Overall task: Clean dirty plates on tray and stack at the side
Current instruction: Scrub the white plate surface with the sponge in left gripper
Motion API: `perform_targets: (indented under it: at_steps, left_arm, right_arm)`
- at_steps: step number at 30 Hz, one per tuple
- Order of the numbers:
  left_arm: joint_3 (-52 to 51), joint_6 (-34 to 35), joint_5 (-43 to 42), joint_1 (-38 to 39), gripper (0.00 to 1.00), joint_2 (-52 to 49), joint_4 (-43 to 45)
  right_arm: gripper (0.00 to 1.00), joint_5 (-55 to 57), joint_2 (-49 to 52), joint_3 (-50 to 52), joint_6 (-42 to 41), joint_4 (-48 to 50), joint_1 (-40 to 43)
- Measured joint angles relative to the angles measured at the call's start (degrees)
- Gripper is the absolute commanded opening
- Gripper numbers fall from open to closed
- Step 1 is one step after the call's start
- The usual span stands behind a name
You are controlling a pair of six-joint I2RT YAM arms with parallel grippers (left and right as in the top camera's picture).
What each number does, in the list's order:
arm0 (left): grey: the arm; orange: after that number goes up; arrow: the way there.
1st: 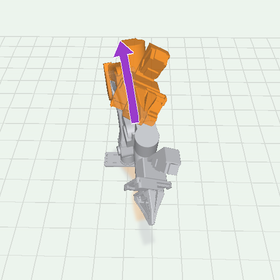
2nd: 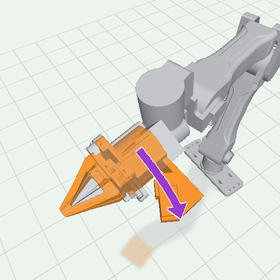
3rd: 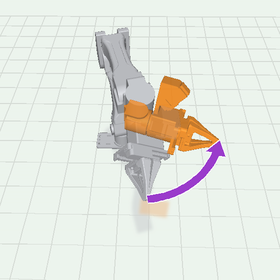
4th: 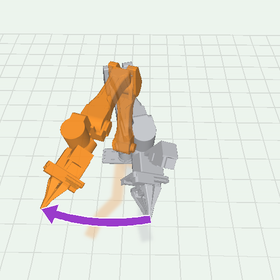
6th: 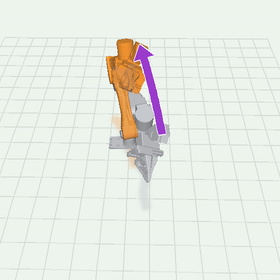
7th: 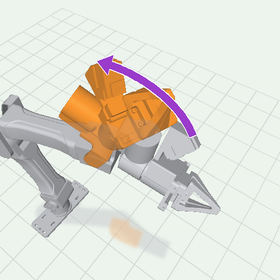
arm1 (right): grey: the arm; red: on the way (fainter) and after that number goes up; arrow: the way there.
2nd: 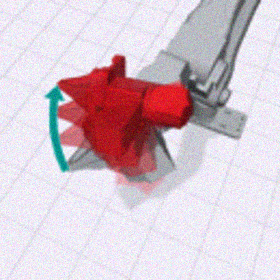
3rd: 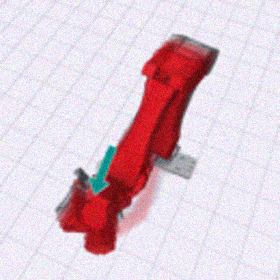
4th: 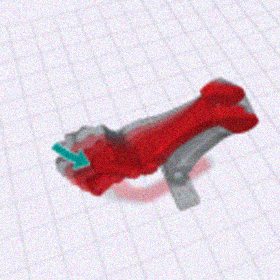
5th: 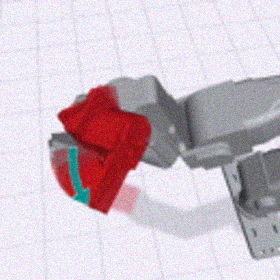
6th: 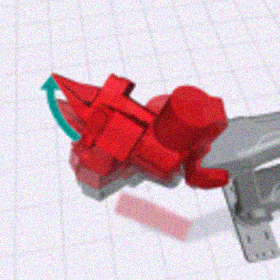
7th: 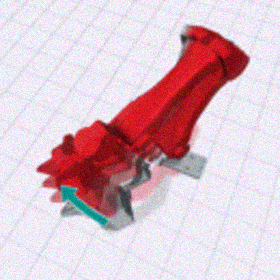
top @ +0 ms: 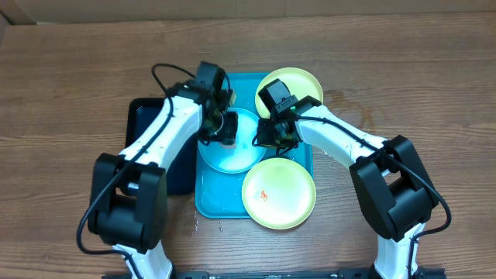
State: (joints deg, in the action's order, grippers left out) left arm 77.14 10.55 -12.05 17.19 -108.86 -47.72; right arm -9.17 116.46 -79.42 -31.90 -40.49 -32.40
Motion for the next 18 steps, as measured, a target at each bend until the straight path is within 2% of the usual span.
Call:
perform_targets:
  at_steps: [6,18]
  left_arm:
    - [-6.7,2.1,-0.2,1.0,0.04,-2.3,9.2]
    - [-6.6,-0.4,-11.4,0.2,0.04,-0.1,6.7]
  right_arm:
    - [0.04,0.1,0.0,0.1,0.0,0.0,0.0]
    - [0.04,0.3,0.0,0.2,0.0,0.1,0.1]
